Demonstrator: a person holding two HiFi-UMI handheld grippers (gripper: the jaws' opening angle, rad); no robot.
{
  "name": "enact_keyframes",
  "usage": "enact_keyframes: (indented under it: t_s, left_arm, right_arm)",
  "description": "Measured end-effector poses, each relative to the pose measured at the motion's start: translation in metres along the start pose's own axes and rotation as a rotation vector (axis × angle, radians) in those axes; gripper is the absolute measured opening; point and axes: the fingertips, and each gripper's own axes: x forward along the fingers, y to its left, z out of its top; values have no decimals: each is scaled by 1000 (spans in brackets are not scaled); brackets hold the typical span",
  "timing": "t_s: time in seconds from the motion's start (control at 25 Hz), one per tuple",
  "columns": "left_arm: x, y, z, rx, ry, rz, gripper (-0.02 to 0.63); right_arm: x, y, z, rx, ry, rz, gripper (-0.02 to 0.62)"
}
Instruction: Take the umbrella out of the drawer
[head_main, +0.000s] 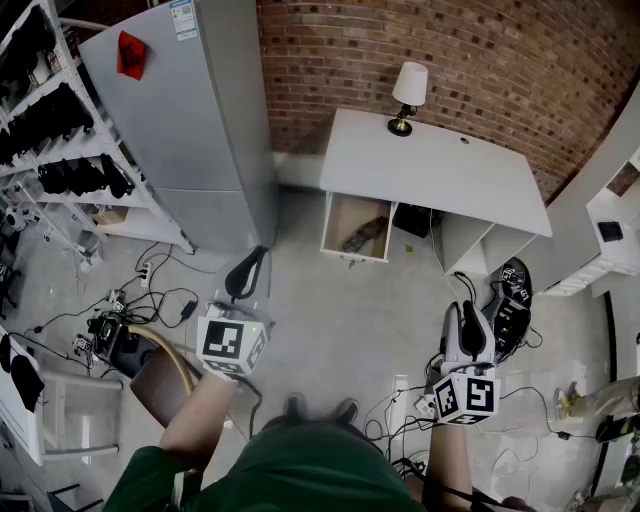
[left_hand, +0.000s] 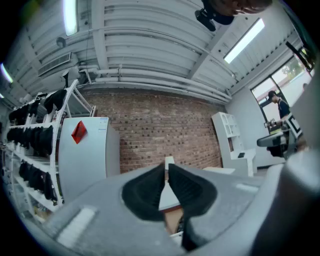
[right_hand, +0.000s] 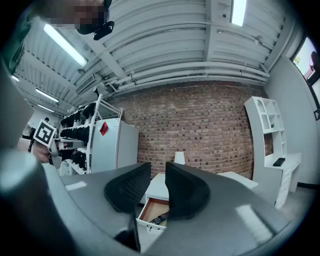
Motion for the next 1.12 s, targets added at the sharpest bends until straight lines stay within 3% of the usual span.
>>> enact_keyframes:
  t_s: [0.32, 0.6, 0.68, 1.12]
  left_arm:
    - [1, -10, -2, 2, 7, 0, 41]
    - [4, -25, -19, -30, 56, 11, 203]
    - [6, -37, -23, -29, 72, 8, 210]
    - [12, -85, -28, 26, 111, 47, 212]
  right_arm:
    - [-6, -10, -2, -16, -11, 14, 91]
    - [-4, -32, -3, -20, 4, 17, 109]
    - [-4, -41, -4, -19, 3, 31, 135]
    - [4, -86, -27, 40, 1, 89, 137]
